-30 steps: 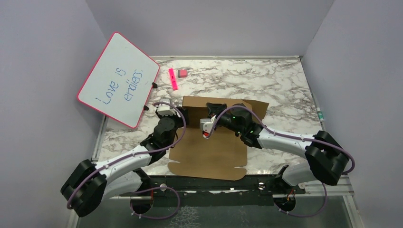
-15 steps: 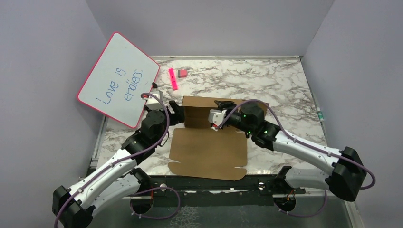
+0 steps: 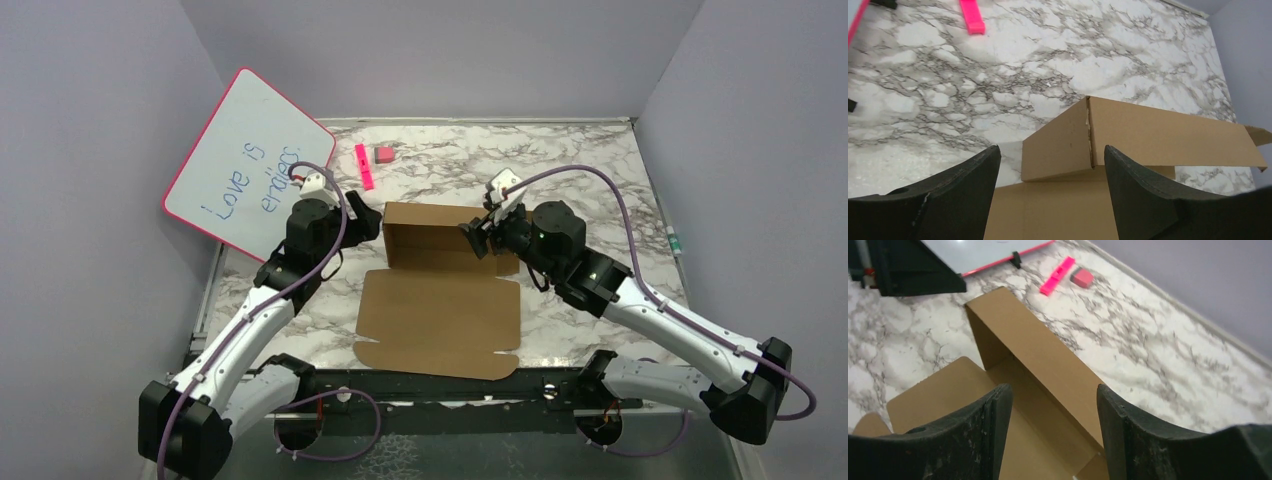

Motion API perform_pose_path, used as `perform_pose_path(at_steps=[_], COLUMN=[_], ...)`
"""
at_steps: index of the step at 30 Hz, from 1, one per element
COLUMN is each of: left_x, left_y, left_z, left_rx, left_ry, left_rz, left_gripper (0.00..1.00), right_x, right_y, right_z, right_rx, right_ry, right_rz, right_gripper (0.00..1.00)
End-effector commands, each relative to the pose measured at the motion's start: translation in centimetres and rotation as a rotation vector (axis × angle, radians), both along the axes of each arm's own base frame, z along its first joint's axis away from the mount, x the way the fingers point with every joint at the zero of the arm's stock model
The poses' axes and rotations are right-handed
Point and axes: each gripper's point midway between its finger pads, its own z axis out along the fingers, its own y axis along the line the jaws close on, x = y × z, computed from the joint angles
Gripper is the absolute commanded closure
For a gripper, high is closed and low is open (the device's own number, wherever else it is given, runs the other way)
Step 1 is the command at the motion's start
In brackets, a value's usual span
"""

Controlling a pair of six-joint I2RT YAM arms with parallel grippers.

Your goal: Fold the paper box

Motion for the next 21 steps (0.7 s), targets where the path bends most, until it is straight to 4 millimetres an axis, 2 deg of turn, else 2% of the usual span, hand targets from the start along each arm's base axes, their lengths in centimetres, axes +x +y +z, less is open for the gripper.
perform_pose_path(at_steps=[1, 5, 10, 21], left_x=[0.9, 1.7, 2.3, 2.4], left_y=[-3.5, -4.5, -4.3, -3.7], left_z=[2.1, 1.6, 0.5, -1.4], left_rx=[-0.126, -0.156, -0.146, -0.177], left_ry=[-0.016, 0.007, 0.03, 0.058], left_rz=[-0.172, -0.204, -0.192, -0.17], left_gripper=[0.24, 0.26, 0.3, 0.49], right_x=[1.5, 2.1, 2.9, 3.8], right_y=[-3.0, -3.9, -5.1, -6.0], right_z=[-2.7, -3.6, -4.4, -7.1], right_rx=[0.098, 0.155, 0.2, 0.306], right_ry=[0.253, 0.302, 0.332, 0.428], right_rz=[-0.331, -0.42, -0.49, -0.51], right_gripper=[0.32, 0.33, 0.37, 0.46])
